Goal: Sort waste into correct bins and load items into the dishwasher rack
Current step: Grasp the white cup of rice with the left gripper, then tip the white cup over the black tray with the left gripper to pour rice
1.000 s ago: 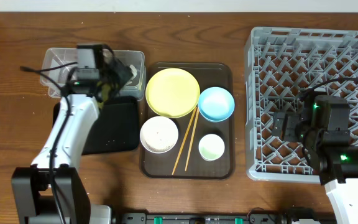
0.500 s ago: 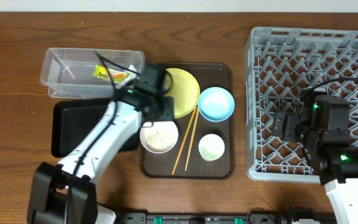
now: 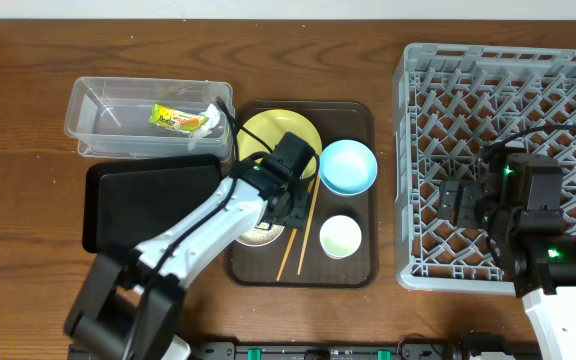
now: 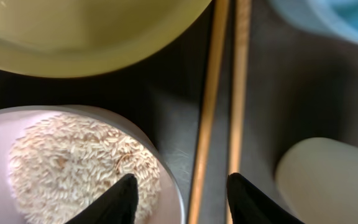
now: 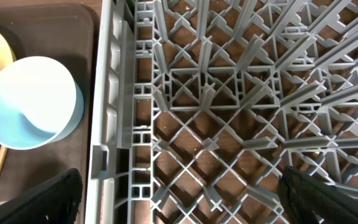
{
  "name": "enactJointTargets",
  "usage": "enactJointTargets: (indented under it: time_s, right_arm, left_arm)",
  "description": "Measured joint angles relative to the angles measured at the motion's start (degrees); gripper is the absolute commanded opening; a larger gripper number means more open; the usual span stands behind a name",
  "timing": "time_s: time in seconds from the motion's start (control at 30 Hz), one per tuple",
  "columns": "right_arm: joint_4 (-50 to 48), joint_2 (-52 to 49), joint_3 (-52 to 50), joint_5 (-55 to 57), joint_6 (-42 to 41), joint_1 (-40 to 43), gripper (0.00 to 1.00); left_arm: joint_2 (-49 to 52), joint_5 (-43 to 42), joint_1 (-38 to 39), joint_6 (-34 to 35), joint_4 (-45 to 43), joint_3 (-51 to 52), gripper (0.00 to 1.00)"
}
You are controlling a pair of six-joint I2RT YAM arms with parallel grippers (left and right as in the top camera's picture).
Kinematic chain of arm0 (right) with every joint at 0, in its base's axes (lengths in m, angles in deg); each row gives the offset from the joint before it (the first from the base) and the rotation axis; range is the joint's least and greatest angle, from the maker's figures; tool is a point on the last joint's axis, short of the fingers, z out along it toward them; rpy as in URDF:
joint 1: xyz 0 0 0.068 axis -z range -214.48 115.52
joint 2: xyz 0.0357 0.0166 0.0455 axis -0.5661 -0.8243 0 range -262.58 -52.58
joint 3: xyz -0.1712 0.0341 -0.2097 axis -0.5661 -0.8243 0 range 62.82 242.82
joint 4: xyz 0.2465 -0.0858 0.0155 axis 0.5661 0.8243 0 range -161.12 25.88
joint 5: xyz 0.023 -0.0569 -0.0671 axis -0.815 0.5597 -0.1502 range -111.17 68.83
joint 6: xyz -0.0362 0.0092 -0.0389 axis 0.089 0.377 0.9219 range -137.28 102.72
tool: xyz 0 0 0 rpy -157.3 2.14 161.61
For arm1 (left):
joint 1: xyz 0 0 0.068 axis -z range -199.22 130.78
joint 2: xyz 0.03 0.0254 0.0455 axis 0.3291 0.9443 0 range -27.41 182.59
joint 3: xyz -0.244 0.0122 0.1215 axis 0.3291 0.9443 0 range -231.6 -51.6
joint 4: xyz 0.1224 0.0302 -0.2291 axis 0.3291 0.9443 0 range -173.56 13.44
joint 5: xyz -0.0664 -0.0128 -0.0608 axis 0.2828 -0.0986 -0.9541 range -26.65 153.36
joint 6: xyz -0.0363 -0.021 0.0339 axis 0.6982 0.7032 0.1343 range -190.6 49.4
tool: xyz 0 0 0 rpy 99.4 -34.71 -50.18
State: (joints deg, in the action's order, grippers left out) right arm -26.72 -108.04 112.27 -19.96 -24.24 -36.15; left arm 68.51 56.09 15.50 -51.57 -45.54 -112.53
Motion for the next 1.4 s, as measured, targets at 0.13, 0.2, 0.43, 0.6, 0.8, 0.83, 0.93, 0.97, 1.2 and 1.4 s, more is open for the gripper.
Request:
enactJointTargets:
  time_s: [0.13, 0.2, 0.43, 0.6, 0.8, 0.83, 0.93, 0.97, 1.2, 1.4]
  right_arm:
    - [0.22, 0.00, 0.00, 0.00, 0.00, 0.00, 0.99]
    - [0.35, 0.00, 0.00, 0.00, 0.00, 0.00, 0.99]
    - [0.39, 0.00, 0.00, 0.00, 0.00, 0.00, 0.99]
    - [0.39, 0.00, 0.00, 0.00, 0.00, 0.00, 0.99]
    - [0.37, 0.00, 0.00, 0.00, 0.00, 0.00, 0.99]
    - [0.39, 0.00, 0.00, 0.00, 0.00, 0.00, 0.99]
    - [0.39, 0.00, 0.00, 0.02, 0.00, 0.00, 0.99]
    - [0.39, 0.00, 0.00, 0.00, 0.00, 0.00, 0.99]
    - [0.39, 0.00, 0.00, 0.00, 0.00, 0.00, 0.99]
    - [0.39, 0.00, 0.00, 0.00, 0.00, 0.00, 0.99]
  left_arm:
    - [4.09, -0.02, 0.00, 0.15, -0.09, 0.09, 0.33]
    - [5.60, -0.07, 0.00, -0.07, -0.11, 0.17, 0.26]
    - [6.05, 0.17, 0.00, -0.31, 0.35, 0.37, 0.07]
    - [4.13, 1.18, 0.00, -0.46, 2.45, 0.00, 0.06]
    - [-0.66, 0.24, -0.02, -0.46, 4.20, -0.74, 0.06]
    - [-2.16, 0.07, -0.11, -0.46, 4.26, -0.74, 0.06]
    - [-7.78, -0.31, -1.33, -0.46, 4.72, -0.94, 0.06]
    - [-9.31, -0.31, -2.08, -0.46, 5.03, -1.05, 0.06]
    - [-17.40, -3.26, -14.38, -1.60, 7.67, -1.60, 0.06]
    - [-17.14, -17.05, -28.81, -7.78, 8.13, -1.57, 0.06]
